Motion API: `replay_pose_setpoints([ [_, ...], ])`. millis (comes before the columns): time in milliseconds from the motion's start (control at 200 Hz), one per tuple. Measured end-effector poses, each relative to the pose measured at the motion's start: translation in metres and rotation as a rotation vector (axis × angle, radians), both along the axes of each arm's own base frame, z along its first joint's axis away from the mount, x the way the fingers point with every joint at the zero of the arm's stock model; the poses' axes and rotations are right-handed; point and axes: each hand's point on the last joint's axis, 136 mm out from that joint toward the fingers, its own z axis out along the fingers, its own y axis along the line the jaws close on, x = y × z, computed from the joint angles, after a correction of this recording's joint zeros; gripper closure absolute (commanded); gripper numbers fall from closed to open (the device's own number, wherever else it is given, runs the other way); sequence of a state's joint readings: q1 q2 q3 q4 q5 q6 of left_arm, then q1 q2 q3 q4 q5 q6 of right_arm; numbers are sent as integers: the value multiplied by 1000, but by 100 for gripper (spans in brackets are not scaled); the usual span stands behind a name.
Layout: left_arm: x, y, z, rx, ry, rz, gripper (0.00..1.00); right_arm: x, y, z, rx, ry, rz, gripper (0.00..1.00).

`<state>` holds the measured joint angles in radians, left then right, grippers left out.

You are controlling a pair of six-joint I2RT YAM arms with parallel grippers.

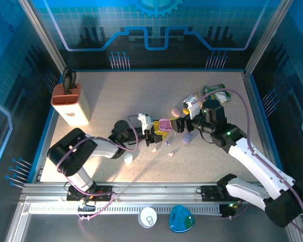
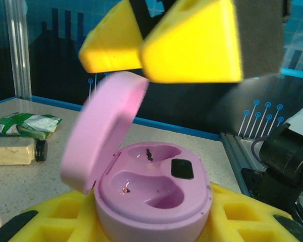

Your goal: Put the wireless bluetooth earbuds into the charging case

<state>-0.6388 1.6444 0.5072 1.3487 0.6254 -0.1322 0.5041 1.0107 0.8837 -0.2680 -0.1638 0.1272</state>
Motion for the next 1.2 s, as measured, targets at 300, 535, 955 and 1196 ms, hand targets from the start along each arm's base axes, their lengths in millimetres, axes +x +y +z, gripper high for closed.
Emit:
replay_pose_setpoints([
  [300,-1,2,9,-19,-27,1,61,0,-7,15,36,-23,-27,15],
  [535,8,19,8,-16,-26,51,61,0,-41,26,154,-17,-141,0],
  [955,23,82,31,-47,-82,226,59,27,-17,-73,207,344,-186,14],
  [1196,30,109,43,-61,-108,314,59,21,40,-129,176,512,-97,21],
])
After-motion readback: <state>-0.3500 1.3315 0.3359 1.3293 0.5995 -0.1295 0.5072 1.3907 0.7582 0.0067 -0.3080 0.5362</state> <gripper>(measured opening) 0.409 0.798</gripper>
